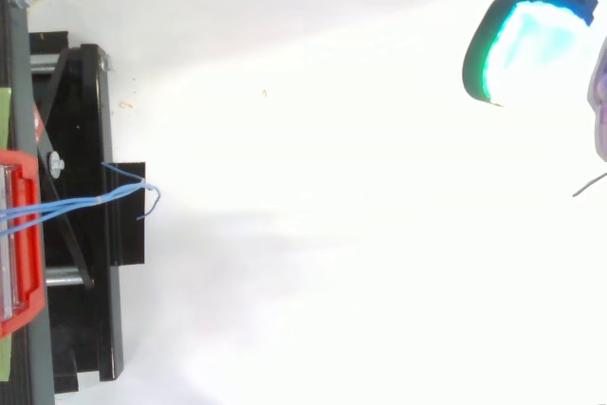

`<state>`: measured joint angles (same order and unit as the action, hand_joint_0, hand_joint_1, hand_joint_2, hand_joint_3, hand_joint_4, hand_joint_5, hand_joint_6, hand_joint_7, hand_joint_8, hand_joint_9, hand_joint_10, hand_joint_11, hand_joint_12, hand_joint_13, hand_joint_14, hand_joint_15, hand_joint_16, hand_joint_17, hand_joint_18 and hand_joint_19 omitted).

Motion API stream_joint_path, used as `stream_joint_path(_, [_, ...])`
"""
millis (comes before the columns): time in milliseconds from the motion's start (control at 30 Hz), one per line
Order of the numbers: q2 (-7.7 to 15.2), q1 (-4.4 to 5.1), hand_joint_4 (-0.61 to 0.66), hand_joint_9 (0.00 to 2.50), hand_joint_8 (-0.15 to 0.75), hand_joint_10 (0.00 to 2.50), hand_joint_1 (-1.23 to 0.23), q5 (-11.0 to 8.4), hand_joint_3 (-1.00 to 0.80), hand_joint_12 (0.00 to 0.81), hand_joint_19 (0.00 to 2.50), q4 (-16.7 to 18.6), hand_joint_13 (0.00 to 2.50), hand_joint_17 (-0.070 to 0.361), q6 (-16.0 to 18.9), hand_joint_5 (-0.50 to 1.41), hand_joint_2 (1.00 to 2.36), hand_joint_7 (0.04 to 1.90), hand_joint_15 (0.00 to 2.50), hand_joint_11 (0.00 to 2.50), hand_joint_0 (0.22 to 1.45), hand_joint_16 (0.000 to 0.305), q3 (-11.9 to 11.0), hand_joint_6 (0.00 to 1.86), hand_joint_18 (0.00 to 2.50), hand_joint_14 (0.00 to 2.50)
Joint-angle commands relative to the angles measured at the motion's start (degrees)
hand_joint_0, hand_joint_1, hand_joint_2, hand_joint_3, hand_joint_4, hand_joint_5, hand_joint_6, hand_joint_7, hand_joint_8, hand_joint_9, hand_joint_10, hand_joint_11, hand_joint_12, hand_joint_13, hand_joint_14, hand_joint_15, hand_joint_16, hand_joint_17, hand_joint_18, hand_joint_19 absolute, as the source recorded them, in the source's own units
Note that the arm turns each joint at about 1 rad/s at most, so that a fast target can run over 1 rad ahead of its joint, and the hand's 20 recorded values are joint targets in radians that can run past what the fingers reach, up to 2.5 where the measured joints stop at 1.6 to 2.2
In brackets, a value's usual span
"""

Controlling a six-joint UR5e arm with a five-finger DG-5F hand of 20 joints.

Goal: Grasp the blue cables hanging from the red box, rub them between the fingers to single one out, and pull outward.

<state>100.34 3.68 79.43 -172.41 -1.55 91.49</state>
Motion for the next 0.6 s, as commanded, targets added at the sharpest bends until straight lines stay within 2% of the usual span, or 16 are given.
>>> stream_joint_path(0, [0.4,0.01,0.25,1.23,0.288,0.02,-0.65,-0.07,-0.5,0.33,0.64,0.8,1.07,0.108,0.0,-0.13,1.0,0.8,0.6,0.46,0.55,0.048,0.0,0.5,0.82,0.02])
stream_joint_path(100, [0.8,0.01,0.25,1.23,0.289,0.02,-0.65,0.02,-0.5,0.329,0.61,0.9,1.05,0.107,0.1,-0.13,1.0,0.8,0.59,0.46,0.55,0.048,0.0,0.5,0.82,0.02])
stream_joint_path(200, [0.9,0.1,0.24,1.16,0.284,0.01,-0.65,0.02,-0.5,0.328,0.52,1.5,0.9,0.096,0.1,-0.14,1.0,0.79,0.48,0.42,0.55,0.043,0.0,0.5,0.68,0.02])
stream_joint_path(233, [0.9,0.1,0.23,1.08,0.277,0.01,-0.66,-0.07,-0.5,0.309,0.43,1.8,0.76,0.084,0.1,-0.14,1.0,0.78,0.36,0.34,0.54,0.037,0.0,0.5,0.56,0.01])
stream_joint_path(333, [0.9,0.28,0.22,0.9,0.268,0.01,-0.66,-0.07,-0.5,0.305,0.21,1.9,0.56,0.074,0.0,-0.16,1.0,0.74,0.14,0.16,0.52,0.033,0.0,0.5,0.35,0.01])
stream_joint_path(433, [0.9,0.45,0.19,0.71,0.248,0.0,-0.66,0.02,-0.5,0.299,0.08,2.0,0.43,0.073,0.0,-0.18,1.0,0.69,0.06,0.0,0.5,0.033,0.0,0.5,0.19,0.0])
stream_joint_path(567, [2.7,0.63,0.16,0.54,0.23,0.0,-0.65,-0.16,-0.5,0.288,0.06,3.2,0.34,0.074,0.1,-0.2,1.0,0.65,0.03,0.0,0.49,0.033,0.0,0.5,0.13,0.0])
